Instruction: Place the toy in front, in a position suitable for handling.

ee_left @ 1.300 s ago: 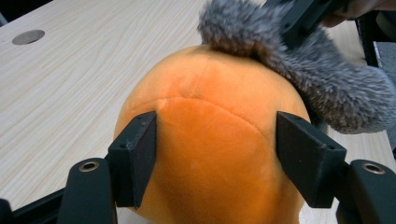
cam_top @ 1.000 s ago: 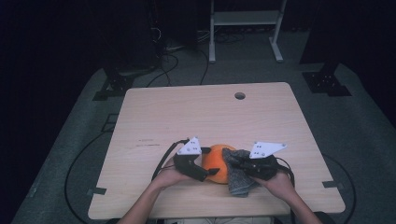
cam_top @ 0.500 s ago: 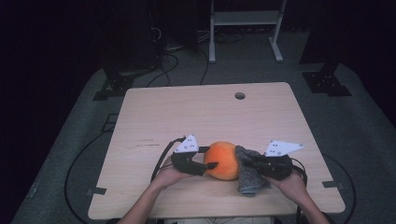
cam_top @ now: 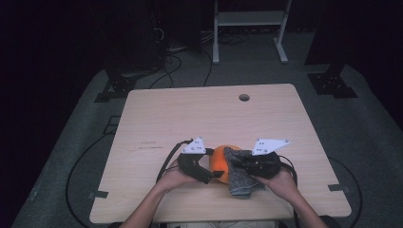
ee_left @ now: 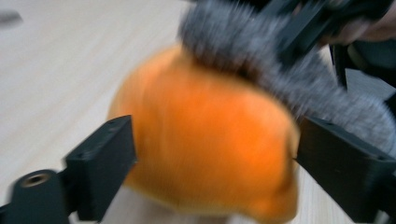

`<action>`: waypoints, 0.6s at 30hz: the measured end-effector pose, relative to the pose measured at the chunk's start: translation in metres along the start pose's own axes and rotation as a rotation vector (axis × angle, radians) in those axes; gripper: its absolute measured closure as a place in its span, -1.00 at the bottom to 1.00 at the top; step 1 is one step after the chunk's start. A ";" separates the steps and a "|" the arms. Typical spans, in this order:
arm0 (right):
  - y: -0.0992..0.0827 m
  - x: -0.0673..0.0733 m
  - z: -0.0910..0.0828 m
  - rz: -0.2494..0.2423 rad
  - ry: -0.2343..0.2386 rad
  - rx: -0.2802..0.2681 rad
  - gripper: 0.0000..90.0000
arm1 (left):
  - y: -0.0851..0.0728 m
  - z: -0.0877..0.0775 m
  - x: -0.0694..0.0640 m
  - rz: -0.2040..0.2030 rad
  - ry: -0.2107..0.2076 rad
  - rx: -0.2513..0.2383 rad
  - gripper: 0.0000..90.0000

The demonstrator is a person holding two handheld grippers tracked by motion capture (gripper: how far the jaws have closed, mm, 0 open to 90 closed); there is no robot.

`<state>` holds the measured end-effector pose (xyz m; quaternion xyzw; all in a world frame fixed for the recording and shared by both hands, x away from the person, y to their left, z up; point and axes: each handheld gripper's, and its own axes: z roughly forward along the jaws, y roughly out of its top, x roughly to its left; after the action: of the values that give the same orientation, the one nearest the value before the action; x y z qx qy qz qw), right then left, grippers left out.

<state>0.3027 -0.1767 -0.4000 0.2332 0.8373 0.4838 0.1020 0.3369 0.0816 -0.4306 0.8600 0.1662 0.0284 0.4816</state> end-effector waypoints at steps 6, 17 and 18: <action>-0.003 -0.003 -0.001 0.003 -0.010 0.002 0.80 | 0.000 -0.001 -0.005 0.050 0.045 -0.011 -0.30; -0.021 -0.015 -0.028 0.069 -0.055 -0.008 0.80 | 0.007 -0.003 -0.010 0.072 0.074 -0.018 -0.14; -0.017 -0.011 -0.028 0.057 -0.044 -0.018 0.80 | 0.008 -0.002 -0.011 0.085 0.078 -0.017 -0.10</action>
<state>0.2966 -0.2106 -0.4014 0.2665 0.8235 0.4888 0.1090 0.3279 0.0760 -0.4217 0.8604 0.1478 0.0838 0.4805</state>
